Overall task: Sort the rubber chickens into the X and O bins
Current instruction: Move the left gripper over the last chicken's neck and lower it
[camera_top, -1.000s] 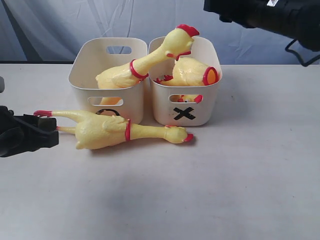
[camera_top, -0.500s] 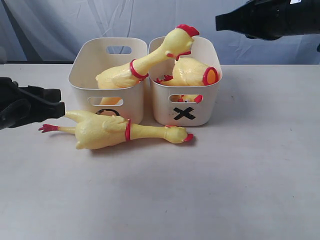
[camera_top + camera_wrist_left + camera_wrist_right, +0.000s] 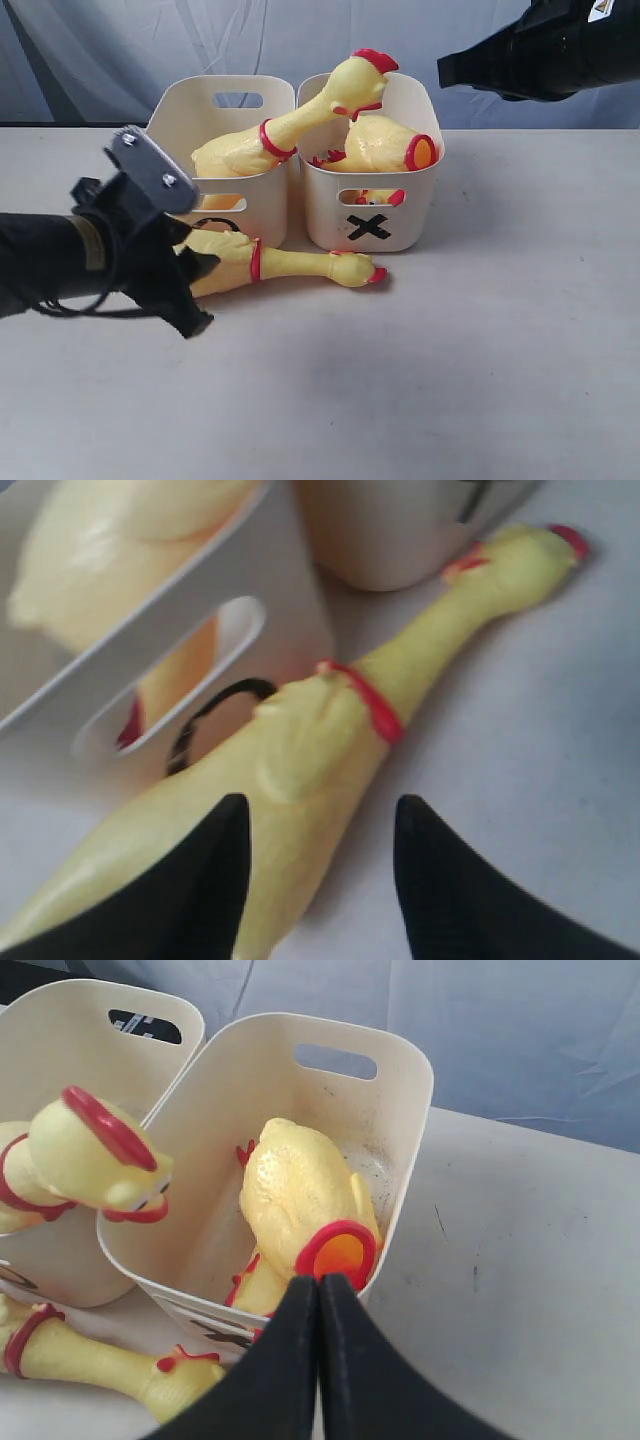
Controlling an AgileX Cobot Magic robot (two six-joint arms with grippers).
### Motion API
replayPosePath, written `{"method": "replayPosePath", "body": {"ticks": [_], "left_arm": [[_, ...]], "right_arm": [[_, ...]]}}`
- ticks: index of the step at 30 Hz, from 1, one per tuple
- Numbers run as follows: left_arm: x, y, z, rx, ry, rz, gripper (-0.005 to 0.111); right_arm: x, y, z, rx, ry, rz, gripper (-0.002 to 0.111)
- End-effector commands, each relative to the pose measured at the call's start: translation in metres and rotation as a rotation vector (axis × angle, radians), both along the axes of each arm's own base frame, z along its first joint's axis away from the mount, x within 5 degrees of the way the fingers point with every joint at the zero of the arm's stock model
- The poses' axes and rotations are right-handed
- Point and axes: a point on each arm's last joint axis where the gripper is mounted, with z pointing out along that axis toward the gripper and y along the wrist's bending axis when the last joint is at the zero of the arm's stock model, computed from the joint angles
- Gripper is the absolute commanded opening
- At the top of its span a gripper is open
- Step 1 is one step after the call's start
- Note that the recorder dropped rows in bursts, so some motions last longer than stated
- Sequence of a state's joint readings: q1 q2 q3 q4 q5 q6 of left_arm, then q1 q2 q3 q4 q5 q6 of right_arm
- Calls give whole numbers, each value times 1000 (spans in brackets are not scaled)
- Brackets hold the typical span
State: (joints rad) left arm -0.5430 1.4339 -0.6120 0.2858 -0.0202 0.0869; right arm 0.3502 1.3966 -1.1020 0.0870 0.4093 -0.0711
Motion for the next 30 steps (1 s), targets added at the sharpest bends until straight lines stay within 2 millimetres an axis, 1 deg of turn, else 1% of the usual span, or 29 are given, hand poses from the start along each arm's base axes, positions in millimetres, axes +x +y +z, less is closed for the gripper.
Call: {"method": "replayPosePath", "body": {"ticks": [1,3,5,9,13,18,20,21,24,26,28,30], "left_arm": [[-8,-31,-10,195,-185,-413,44],[-9,-36,-15,253,-248,-559,44],[-7,-40,-20,280,-271,-632,44],[4,-49,-25,261,-257,-620,44],[15,-62,-29,216,-271,-645,44],[32,-73,-44,229,-244,-647,44],[37,-77,-46,231,-242,-646,44],[42,-80,-51,240,-232,-643,44],[51,-82,-63,322,-228,-667,44],[59,-83,-72,341,-214,-667,44],[68,-80,-75,339,-211,-648,44],[72,-79,-75,321,-214,-633,44]], "right_arm": [[-2,-2,2,-13,-5,4,-1],[-2,-2,2,-15,-1,4,-1],[-2,-2,2,-16,2,4,-1],[-2,-2,2,-15,0,4,-1],[-2,-1,3,-11,-10,3,-1],[-2,-1,3,-11,-10,3,-1],[-2,-1,3,-11,-11,3,-1],[-1,-1,3,-10,-13,3,-1],[-1,-1,3,-11,-16,4,-1],[-1,-1,3,-11,-16,4,-1],[-1,-1,3,-10,-20,4,-1],[-1,-1,4,-9,-22,4,-1]]}}
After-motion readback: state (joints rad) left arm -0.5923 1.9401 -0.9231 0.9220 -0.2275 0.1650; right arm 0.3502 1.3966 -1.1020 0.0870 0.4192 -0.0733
